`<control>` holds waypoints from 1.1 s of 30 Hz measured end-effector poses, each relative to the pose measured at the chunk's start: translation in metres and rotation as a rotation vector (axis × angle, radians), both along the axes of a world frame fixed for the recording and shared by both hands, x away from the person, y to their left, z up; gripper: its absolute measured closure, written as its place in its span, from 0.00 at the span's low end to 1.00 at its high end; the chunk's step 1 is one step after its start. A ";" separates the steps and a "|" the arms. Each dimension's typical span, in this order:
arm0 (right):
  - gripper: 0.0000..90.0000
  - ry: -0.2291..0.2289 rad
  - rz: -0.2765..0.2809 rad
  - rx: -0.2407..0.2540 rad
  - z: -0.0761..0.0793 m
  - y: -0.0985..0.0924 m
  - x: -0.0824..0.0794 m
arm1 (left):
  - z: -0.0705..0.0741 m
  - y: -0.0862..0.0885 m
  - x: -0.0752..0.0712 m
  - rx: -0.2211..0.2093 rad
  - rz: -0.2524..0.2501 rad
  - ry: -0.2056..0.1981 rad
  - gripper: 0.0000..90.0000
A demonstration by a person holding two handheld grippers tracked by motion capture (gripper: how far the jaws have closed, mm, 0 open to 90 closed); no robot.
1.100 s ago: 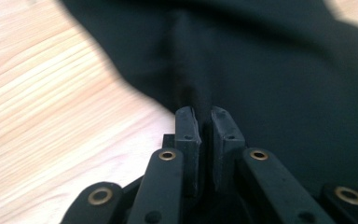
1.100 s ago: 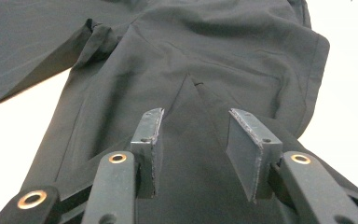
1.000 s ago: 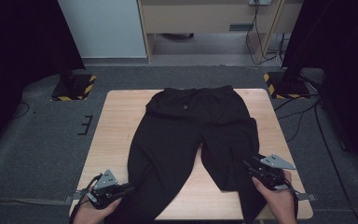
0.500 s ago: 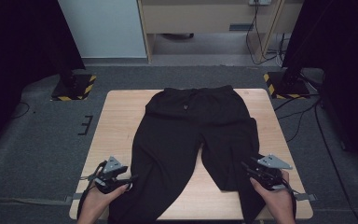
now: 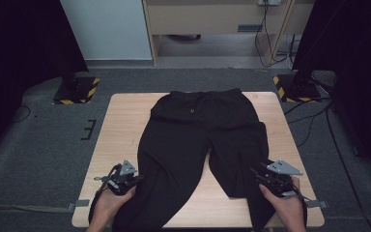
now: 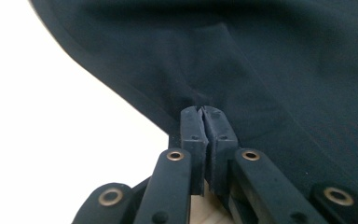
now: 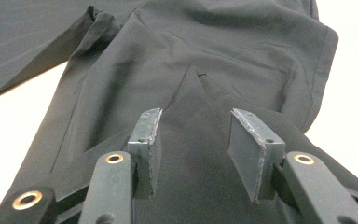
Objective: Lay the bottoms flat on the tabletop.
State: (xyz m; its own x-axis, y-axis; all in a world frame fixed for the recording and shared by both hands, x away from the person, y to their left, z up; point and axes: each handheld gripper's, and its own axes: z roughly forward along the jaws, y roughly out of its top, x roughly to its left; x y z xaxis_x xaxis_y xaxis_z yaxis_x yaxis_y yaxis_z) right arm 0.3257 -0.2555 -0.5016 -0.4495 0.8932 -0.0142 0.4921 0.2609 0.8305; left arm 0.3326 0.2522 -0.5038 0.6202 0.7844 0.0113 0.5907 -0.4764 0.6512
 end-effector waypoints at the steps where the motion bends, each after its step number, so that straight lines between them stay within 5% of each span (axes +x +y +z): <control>1: 0.60 -0.002 -0.002 0.000 0.000 0.000 0.000 | 0.006 0.005 0.002 -0.005 0.010 -0.011 0.97; 7: 0.60 0.001 -0.005 -0.001 0.000 -0.001 0.000 | 0.034 0.033 0.033 0.074 0.098 -0.094 0.97; 9: 0.60 -0.001 -0.005 -0.003 -0.001 0.000 0.001 | 0.031 0.039 0.048 0.094 0.132 -0.114 0.97; 11: 0.60 0.004 -0.004 -0.003 -0.001 0.001 0.001 | 0.023 0.044 0.058 0.085 0.153 -0.093 0.95; 13: 0.60 -0.002 0.002 -0.005 0.000 0.001 0.000 | 0.017 0.047 0.058 0.068 0.153 -0.089 0.85; 15: 0.60 -0.008 -0.002 -0.001 0.002 0.000 -0.001 | 0.018 0.052 0.048 0.046 0.178 -0.115 0.67; 20: 0.60 -0.012 -0.004 0.005 0.004 -0.001 -0.002 | 0.022 0.069 -0.005 0.000 0.162 -0.153 0.52; 26: 0.57 -0.010 0.016 0.008 0.010 0.008 -0.002 | 0.007 0.087 -0.067 -0.002 0.129 -0.147 0.49; 33: 0.56 0.006 0.055 -0.043 0.012 0.014 -0.005 | -0.013 0.088 -0.102 -0.032 0.106 -0.107 0.36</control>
State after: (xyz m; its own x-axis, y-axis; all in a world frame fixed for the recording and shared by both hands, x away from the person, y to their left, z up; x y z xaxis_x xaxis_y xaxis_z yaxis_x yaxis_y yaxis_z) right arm 0.3207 -0.2412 -0.4900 -0.4979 0.8658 -0.0491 0.4810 0.3229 0.8151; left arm 0.2310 0.3401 -0.5168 0.5304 0.8465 0.0471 0.5631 -0.3933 0.7268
